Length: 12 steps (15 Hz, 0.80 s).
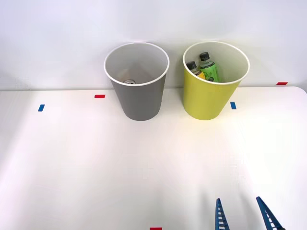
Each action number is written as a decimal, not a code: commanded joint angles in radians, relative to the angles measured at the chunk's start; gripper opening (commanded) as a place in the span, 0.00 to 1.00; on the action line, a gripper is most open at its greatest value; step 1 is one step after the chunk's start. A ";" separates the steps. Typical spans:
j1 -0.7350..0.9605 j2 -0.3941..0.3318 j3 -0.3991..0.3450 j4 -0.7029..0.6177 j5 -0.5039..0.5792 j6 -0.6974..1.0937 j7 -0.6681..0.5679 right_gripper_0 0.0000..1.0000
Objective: Put cans in the gray bin, plastic bottles in the light green bin
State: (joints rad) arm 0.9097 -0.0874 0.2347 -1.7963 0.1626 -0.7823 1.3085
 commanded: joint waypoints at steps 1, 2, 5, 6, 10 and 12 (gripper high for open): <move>0.000 0.000 0.000 0.000 0.000 0.000 0.000 1.00; 0.000 0.000 0.000 0.000 0.000 0.000 0.000 1.00; 0.000 0.000 0.000 0.000 0.000 0.000 0.000 1.00; 0.000 0.000 0.000 0.000 0.000 0.000 0.000 1.00; 0.000 0.000 0.000 0.000 0.000 0.000 0.000 1.00; 0.000 0.000 0.000 0.000 0.000 0.000 0.000 1.00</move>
State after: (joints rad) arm 0.9097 -0.0874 0.2347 -1.7963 0.1626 -0.7823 1.3085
